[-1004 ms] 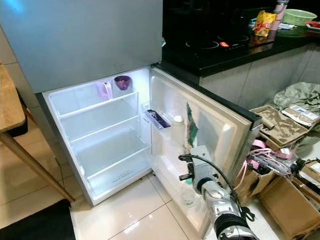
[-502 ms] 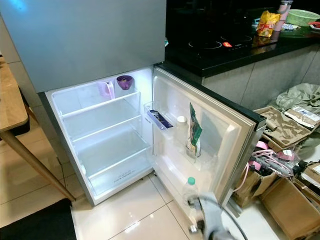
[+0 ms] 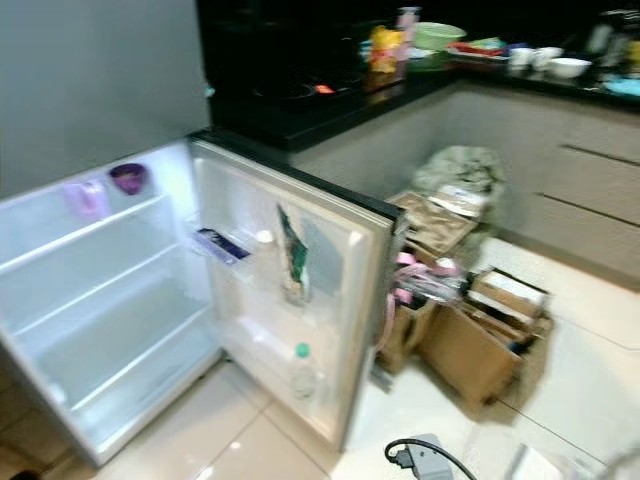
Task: Restocking fridge
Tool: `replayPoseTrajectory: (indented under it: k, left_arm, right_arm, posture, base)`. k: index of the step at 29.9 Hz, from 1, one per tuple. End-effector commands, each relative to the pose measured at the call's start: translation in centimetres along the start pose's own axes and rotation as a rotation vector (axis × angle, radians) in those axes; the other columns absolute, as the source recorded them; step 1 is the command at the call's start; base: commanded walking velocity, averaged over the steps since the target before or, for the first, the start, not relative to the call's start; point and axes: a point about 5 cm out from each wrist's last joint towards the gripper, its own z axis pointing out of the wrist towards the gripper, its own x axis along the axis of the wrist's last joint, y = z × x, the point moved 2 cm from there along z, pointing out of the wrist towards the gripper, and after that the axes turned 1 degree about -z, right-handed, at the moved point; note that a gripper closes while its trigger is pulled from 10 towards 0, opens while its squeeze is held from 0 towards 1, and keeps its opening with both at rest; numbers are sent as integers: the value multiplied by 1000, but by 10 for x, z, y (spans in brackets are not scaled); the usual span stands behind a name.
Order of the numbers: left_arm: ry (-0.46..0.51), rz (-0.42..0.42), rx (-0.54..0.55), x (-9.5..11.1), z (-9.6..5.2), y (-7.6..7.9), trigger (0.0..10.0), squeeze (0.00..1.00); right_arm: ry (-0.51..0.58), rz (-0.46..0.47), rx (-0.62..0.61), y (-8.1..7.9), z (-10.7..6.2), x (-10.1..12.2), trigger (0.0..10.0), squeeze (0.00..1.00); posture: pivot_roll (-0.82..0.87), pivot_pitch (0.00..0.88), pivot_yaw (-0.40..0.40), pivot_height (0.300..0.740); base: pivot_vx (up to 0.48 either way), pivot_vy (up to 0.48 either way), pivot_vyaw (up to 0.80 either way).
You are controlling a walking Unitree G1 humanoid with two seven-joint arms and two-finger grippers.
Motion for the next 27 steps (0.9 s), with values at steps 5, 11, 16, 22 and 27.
replayPoseTrajectory:
  k: [5,11,16,22,27]
  left_arm:
    - [-46,14,-4,-10,-3,-2,10000,0]
    - [-51,11,0,-12,-3,-2,10000,0]
    - [-51,9,-2,-12,-3,-2,10000,0]
    - [-48,-1,0,-12,-2,0,10000,0]
    - [-50,-1,-4,-13,-2,0,10000,0]
  right_arm:
    - [117,-57,112,-16,8,33,10000,0]
    - [210,-94,229,-31,10,60,10000,0]
    - [240,-129,263,-36,11,70,10000,0]
    - [286,-164,303,-40,11,87,10000,0]
    - [304,-195,357,-46,10,92,10000,0]
  posture:
    - [-104,34,31,740]
    - [-104,34,31,740]
    - [-104,34,31,740]
    - [-102,35,27,740]
    - [-103,35,27,740]
  base:
    - [0,-480,0]
    - [0,-480,0]
    - [0,-400,0]
    - [0,-41,0]
    - [0,0,0]
